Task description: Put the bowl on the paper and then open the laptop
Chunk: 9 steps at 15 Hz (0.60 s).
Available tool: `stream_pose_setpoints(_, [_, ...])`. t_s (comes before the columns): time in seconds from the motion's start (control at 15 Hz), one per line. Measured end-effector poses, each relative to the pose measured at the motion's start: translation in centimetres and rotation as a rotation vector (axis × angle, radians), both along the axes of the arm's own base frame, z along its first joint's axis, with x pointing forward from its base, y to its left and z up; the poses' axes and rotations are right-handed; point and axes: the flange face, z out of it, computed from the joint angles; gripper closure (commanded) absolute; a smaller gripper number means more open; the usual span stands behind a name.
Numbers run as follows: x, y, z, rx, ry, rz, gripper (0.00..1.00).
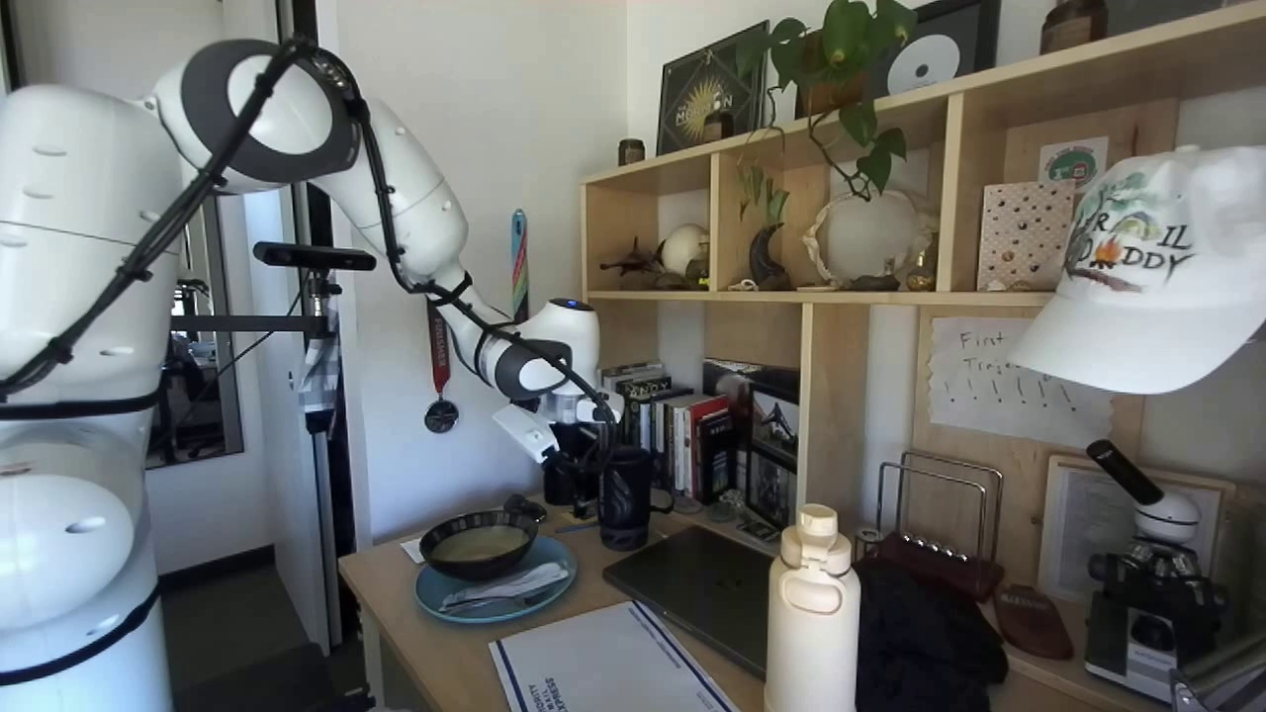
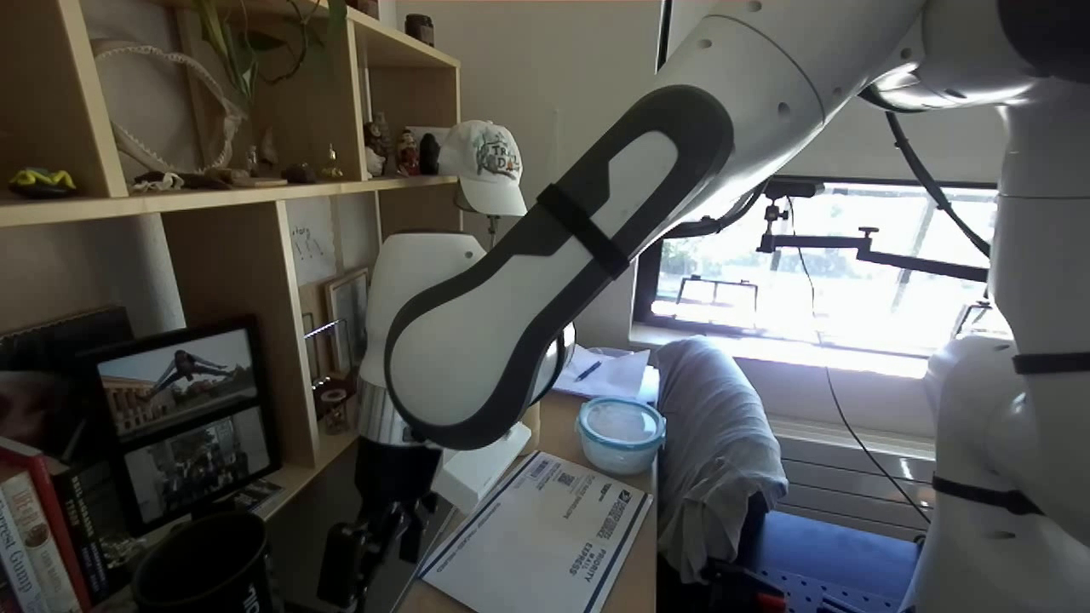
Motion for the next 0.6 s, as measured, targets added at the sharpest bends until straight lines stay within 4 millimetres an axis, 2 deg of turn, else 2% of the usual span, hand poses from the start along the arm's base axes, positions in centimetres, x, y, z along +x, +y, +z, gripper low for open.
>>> stream_pose_setpoints(0.6, [-1.7, 2.1, -7.8, 0.091, 0.154, 0.039, 0.0])
